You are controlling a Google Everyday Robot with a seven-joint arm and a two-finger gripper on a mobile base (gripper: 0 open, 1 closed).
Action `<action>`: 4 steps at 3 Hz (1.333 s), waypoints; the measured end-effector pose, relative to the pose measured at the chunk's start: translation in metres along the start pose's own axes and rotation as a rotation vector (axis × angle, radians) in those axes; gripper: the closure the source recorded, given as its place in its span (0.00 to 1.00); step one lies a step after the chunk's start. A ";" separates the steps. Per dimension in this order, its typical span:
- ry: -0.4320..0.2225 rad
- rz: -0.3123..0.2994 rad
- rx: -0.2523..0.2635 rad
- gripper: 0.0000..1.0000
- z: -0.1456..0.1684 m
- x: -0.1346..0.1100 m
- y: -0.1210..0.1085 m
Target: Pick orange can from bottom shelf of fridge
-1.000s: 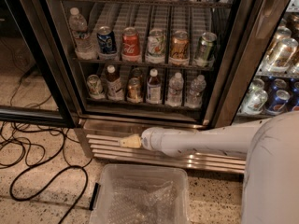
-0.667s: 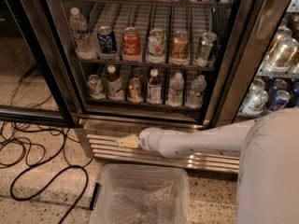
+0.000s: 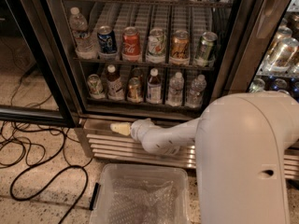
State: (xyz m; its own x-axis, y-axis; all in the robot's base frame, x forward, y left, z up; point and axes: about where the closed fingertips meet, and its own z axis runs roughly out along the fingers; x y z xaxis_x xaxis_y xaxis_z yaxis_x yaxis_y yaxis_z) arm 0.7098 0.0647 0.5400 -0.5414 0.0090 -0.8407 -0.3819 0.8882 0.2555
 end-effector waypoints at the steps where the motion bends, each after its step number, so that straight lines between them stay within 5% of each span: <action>1: -0.005 0.003 0.003 0.00 0.001 -0.001 0.000; 3: -0.163 -0.004 0.047 0.00 0.019 -0.038 -0.004; 4: -0.233 -0.030 0.087 0.14 0.022 -0.058 -0.007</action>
Offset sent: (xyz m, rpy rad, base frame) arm 0.0324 0.0103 0.0122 0.0786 -0.1291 -0.0647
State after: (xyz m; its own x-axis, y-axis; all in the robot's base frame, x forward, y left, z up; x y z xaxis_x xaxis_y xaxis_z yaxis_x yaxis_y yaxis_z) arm 0.7605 0.0682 0.5763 -0.3393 0.0789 -0.9374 -0.3236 0.9259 0.1951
